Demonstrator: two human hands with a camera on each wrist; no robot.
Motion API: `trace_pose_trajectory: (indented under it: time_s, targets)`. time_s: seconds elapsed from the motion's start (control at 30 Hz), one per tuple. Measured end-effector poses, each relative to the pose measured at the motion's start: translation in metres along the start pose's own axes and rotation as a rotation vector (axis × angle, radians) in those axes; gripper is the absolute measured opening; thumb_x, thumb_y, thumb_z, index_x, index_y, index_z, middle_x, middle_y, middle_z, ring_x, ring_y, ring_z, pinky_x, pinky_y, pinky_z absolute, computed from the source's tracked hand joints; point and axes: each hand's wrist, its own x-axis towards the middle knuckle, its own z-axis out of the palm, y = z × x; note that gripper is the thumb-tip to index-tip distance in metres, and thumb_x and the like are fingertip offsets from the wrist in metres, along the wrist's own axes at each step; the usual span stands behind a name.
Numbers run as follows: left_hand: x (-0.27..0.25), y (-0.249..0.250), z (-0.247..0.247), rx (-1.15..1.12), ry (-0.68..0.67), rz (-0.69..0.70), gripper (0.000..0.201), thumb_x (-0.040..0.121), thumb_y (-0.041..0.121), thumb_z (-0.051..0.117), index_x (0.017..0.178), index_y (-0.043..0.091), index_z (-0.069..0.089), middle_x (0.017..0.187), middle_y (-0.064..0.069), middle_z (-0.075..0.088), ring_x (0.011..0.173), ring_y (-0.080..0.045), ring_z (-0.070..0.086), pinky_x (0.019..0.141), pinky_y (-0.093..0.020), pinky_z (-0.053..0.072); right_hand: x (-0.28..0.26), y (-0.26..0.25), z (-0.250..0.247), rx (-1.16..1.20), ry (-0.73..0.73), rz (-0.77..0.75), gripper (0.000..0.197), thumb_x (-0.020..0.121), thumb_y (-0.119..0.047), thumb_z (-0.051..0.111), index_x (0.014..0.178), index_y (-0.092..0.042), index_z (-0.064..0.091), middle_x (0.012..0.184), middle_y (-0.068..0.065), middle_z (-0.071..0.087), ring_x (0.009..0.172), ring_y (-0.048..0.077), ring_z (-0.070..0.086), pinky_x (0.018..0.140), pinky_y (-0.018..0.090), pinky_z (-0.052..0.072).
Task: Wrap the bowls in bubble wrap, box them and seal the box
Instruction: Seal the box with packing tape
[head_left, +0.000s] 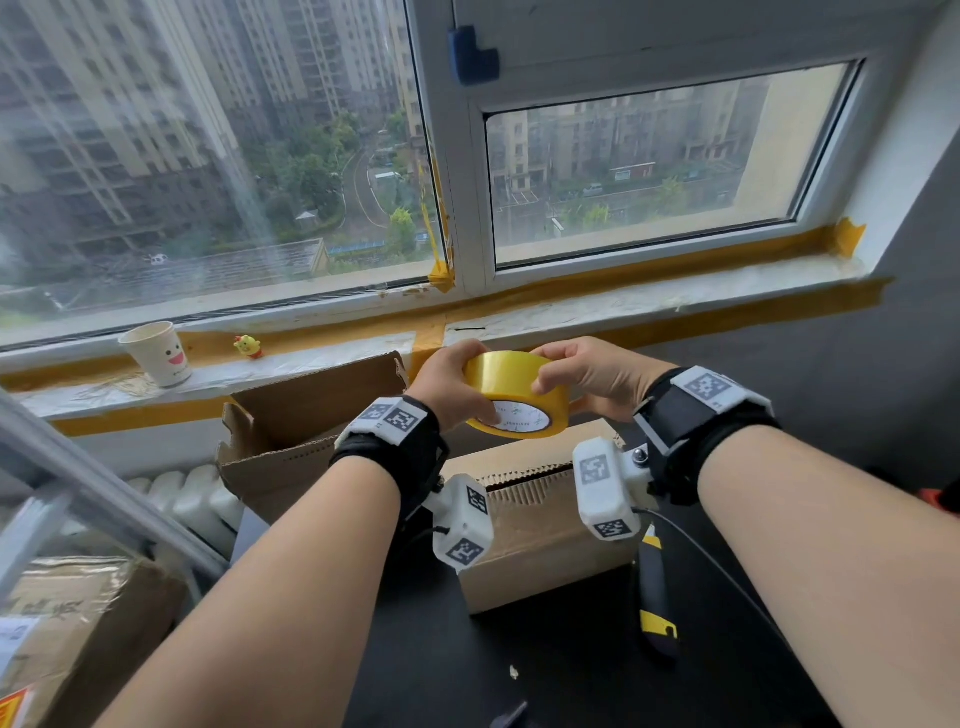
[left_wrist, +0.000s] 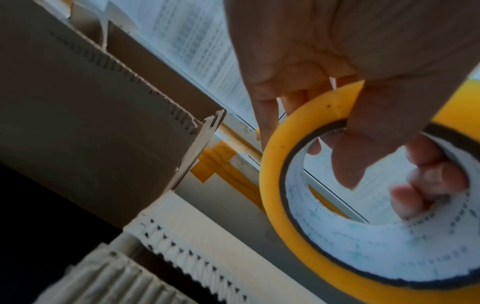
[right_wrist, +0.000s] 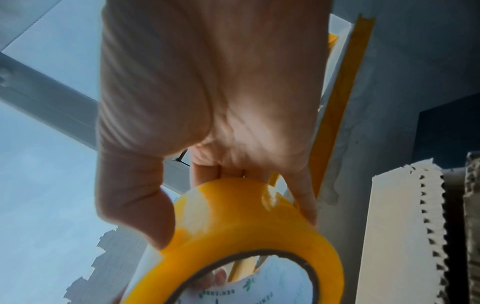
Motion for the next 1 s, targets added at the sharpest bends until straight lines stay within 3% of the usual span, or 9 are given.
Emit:
trace_pose_trajectory:
  time_s: [0.1,0.23,0.33,0.53,0.63,0.73,0.9,1.0]
  targets:
    - [-0.002,-0.002,-0.001,-0.089,-0.023,-0.030,0.055,0.065,-0.003,0.080,0.105,0.020,0.051,0.101,-0.005,0.055,0.094,-0.023,0.054,0.076,-0.030,0.045,-0.002,-0.002,0.001,0.038,-0.014,0.004,0.032,0.069,-0.008,0.067,0.100,-0.016,0.067,0.095,0.011,0.063,0.094,0.031,0.056,0.086,0.046,0.047]
    - [-0.002,-0.006,-0.002,-0.195,-0.043,-0.067,0.052,0.065,-0.005,0.078,0.105,0.019,0.054,0.101,-0.010,0.060,0.102,-0.031,0.059,0.089,-0.042,0.051,-0.003,-0.003,0.001,0.071,-0.030,0.002,0.045,0.061,-0.012,0.064,0.106,-0.010,0.067,0.094,0.012,0.062,0.094,0.032,0.056,0.085,0.046,0.046]
    - [-0.004,-0.007,-0.003,-0.280,-0.071,-0.087,0.050,0.065,-0.005,0.078,0.099,0.023,0.055,0.100,-0.011,0.062,0.103,-0.034,0.060,0.092,-0.049,0.052,-0.005,-0.003,0.001,0.090,-0.038,-0.001,0.052,0.062,-0.014,0.062,0.113,-0.009,0.061,0.094,0.013,0.060,0.093,0.031,0.055,0.083,0.044,0.046]
    - [-0.009,-0.010,-0.003,-0.511,-0.105,-0.128,0.058,0.051,-0.002,0.070,0.099,0.029,0.057,0.111,-0.020,0.059,0.109,-0.040,0.059,0.090,-0.059,0.051,-0.006,0.000,0.000,0.183,-0.065,0.028,0.040,0.066,-0.017,0.058,0.105,-0.009,0.057,0.089,0.009,0.057,0.086,0.025,0.055,0.079,0.039,0.048]
    - [-0.009,-0.010,-0.004,-0.558,-0.111,-0.125,0.057,0.053,-0.002,0.067,0.101,0.027,0.057,0.109,-0.018,0.059,0.108,-0.040,0.059,0.087,-0.059,0.052,-0.004,0.005,-0.003,0.280,-0.034,0.057,0.046,0.077,-0.024,0.062,0.120,-0.011,0.053,0.104,0.013,0.058,0.093,0.029,0.058,0.082,0.046,0.053]
    - [-0.008,-0.006,-0.006,-0.490,-0.082,-0.109,0.056,0.055,-0.004,0.071,0.097,0.029,0.057,0.107,-0.019,0.062,0.105,-0.040,0.061,0.088,-0.059,0.051,-0.001,0.005,-0.001,0.303,0.031,0.065,0.044,0.092,-0.034,0.056,0.130,-0.012,0.050,0.107,0.015,0.060,0.094,0.033,0.060,0.078,0.048,0.054]
    - [-0.003,-0.010,-0.012,-0.412,-0.134,-0.134,0.053,0.055,-0.001,0.072,0.101,0.020,0.056,0.108,-0.017,0.064,0.104,-0.034,0.063,0.094,-0.051,0.051,0.002,0.008,-0.001,0.316,0.106,0.092,0.048,0.091,-0.035,0.054,0.133,-0.011,0.051,0.101,0.015,0.061,0.090,0.032,0.059,0.078,0.047,0.053]
    - [0.000,-0.016,-0.018,-0.461,-0.008,-0.176,0.039,0.065,0.007,0.069,0.102,0.016,0.059,0.102,-0.011,0.064,0.102,-0.028,0.062,0.091,-0.042,0.052,0.000,0.013,-0.005,0.316,0.124,0.113,0.047,0.092,-0.033,0.053,0.131,-0.008,0.049,0.103,0.017,0.056,0.091,0.034,0.056,0.081,0.049,0.049]
